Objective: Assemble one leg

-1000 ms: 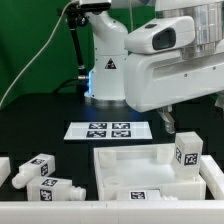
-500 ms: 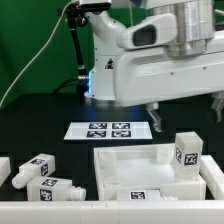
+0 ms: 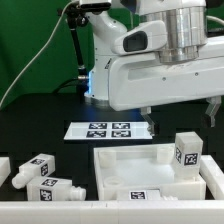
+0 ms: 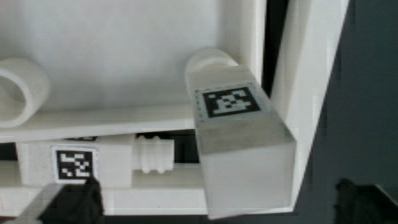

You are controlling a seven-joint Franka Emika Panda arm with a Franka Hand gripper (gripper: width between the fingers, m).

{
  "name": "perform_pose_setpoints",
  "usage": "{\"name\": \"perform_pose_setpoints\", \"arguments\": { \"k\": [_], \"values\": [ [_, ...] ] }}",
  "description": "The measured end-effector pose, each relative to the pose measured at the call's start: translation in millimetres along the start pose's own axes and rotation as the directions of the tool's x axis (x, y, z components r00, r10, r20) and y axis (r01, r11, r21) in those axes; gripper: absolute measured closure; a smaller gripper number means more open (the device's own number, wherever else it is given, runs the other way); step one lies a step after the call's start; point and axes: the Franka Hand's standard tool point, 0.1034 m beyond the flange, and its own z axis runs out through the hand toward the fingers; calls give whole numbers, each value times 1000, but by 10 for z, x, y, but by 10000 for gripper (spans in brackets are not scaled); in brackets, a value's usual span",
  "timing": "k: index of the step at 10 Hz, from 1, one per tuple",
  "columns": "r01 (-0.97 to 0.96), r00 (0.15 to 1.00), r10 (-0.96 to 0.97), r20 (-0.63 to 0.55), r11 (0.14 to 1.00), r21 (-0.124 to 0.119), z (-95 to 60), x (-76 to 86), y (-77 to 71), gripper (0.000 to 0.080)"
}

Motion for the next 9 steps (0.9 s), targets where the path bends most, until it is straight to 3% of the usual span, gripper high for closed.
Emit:
{"name": "perform_pose_setpoints", "arguments": {
  "k": [1, 2, 3, 4, 5, 9],
  "values": [
    [0, 1000, 0, 23, 1000, 0, 8, -32, 0, 151],
    [-1, 993, 0, 122, 1000, 3, 12, -111, -4, 151],
    [-14, 987, 14, 161, 1000, 2, 18, -75, -11, 151],
    [-67, 965, 72, 251, 997, -27, 85, -77, -73, 151],
    [-70, 970, 73, 233, 997, -23, 142, 15, -119, 151],
    [-49, 971, 51, 234, 999, -15, 212, -15, -195, 151]
  ]
}}
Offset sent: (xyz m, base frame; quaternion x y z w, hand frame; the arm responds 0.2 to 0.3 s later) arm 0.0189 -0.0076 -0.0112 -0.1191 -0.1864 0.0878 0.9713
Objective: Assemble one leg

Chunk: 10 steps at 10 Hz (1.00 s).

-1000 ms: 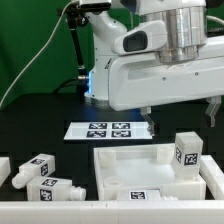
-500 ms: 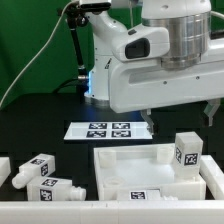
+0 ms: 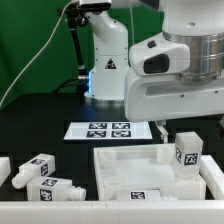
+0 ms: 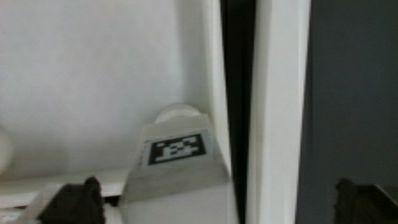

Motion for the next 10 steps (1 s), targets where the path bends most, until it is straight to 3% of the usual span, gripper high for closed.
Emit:
{"name": "perform_pose_setpoints", "arguments": {
  "k": [2, 3, 4, 5, 7, 10],
  "values": [
    [15, 1000, -15, -9, 1000, 1, 32, 2, 24, 175],
    [24, 1000, -24, -9, 1000, 0, 35, 1, 35, 338],
    [35, 999, -35, -9, 999, 0, 34, 3, 54, 338],
    [72, 997, -72, -10, 997, 0, 30, 8, 91, 512],
    [164, 986, -164, -18, 986, 2, 18, 28, 143, 512],
    [139, 990, -139, -18, 990, 2, 20, 26, 127, 512]
  ]
}}
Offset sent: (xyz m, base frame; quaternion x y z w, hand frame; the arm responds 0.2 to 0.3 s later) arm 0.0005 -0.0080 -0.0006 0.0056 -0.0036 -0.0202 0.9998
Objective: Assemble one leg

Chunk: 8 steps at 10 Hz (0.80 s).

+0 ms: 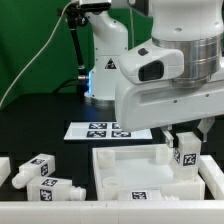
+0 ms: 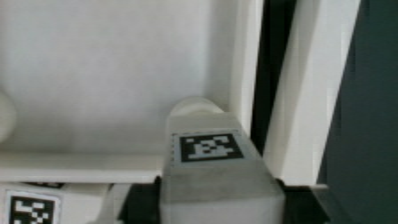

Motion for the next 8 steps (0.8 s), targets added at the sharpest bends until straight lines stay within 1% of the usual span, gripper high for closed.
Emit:
{"name": "perform_pose_setpoints", "arguments": {
  "k": [1, 2, 3, 4, 6, 7, 8],
  "values": [
    [-45, 999, 45, 0, 999, 3, 1, 0, -8, 512],
    [-152, 988, 152, 2, 988, 16, 5, -2, -16, 512],
    [-243, 970, 243, 3, 969, 35, 1, 3, 0, 512],
    [-320, 947, 320, -4, 946, 60, -4, 8, 19, 512],
    [-589, 802, 597, -13, 794, 151, -3, -22, 53, 512],
    [-656, 745, 667, -5, 734, 178, 4, -46, 45, 512],
    [-749, 648, 762, 11, 633, 197, 7, -50, 31, 512]
  ]
}}
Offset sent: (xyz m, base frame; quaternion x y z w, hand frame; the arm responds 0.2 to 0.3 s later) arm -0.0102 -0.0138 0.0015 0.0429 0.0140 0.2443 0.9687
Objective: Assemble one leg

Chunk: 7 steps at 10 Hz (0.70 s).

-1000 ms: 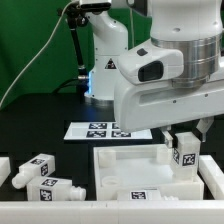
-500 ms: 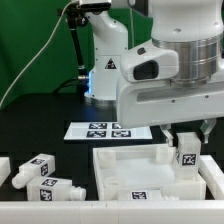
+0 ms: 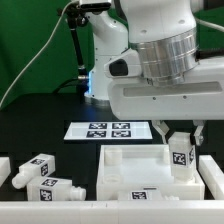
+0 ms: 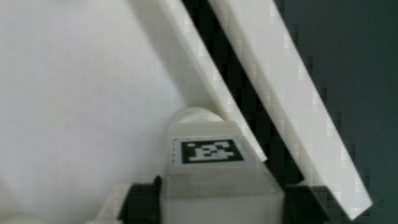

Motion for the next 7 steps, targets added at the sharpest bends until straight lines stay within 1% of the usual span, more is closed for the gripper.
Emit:
{"name": "perform_pose_setpoints", "arguments": {
  "k": [2, 3, 4, 5, 6, 7],
  "values": [
    [-172, 985, 172, 2, 985, 1, 19, -42, -17, 512],
    [-265, 964, 265, 9, 964, 5, 25, -53, -31, 512],
    [-341, 940, 341, 13, 940, 2, 33, -73, -55, 512],
    [-374, 927, 374, 21, 927, -7, 43, -104, -71, 512],
    [-422, 905, 423, 37, 906, -30, 39, -143, -74, 512],
    [-398, 916, 399, 39, 917, -30, 38, -142, -75, 512]
  ]
}}
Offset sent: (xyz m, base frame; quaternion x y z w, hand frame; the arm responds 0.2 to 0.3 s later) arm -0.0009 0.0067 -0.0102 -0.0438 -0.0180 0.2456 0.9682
